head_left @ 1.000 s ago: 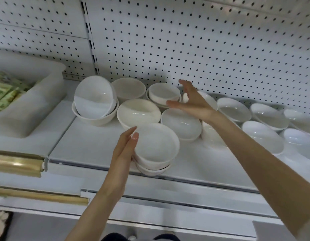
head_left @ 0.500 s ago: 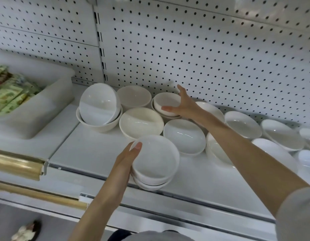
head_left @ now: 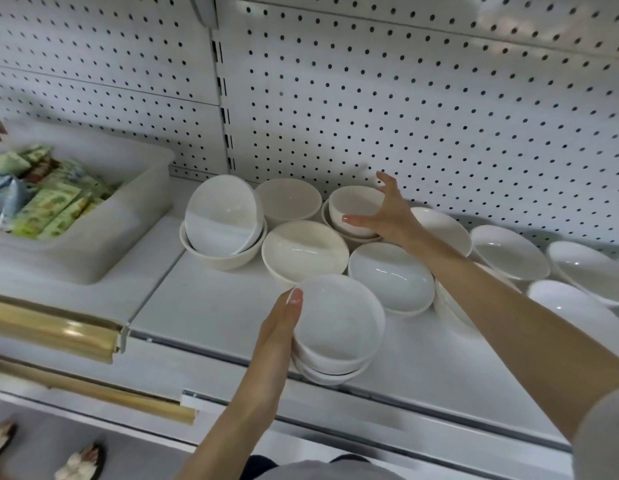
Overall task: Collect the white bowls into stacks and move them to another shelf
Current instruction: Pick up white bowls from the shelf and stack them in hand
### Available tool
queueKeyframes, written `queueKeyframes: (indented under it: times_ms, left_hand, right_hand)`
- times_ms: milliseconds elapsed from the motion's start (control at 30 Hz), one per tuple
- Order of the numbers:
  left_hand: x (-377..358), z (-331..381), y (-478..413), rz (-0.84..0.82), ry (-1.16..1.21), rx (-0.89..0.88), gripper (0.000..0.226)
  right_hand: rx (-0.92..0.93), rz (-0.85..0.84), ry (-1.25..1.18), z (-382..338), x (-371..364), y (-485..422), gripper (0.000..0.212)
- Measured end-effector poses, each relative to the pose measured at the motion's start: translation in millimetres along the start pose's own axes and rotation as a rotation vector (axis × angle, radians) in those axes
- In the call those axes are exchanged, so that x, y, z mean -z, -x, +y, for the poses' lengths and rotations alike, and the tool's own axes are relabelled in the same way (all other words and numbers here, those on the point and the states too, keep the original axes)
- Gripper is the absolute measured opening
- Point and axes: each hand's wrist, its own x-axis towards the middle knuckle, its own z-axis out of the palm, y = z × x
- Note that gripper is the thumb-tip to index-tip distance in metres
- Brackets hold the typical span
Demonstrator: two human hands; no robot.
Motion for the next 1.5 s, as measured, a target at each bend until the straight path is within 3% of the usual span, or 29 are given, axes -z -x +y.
queueKeyframes:
  times_ms: [333, 700, 933, 1500]
  left_hand:
    - [8.3, 4.4, 4.5, 0.060, -0.047, -0.136, 0.053]
    - [2.7, 6.1, 7.8, 0.030, 0.056, -0.177, 0.069]
    - [2.7, 7.8, 7.4, -0.027, 0.016, -0.263, 0.052]
    - [0.3, 7.0, 7.5, -0.088, 0.047, -0.293, 0.062]
  right_hand:
    - [0.152, 0.195, -0.291, -60.7, 42.0, 72.2, 0.091]
    - [0.189, 0.050, -0.310, -82.0, 31.4, 184.7, 0.100]
    - [0.186, 0.009, -0.220, -71.5, 9.0, 193.4, 0.107]
    - [0.169, -0.033, -0.181, -66.0, -12.1, 192.7, 0.106]
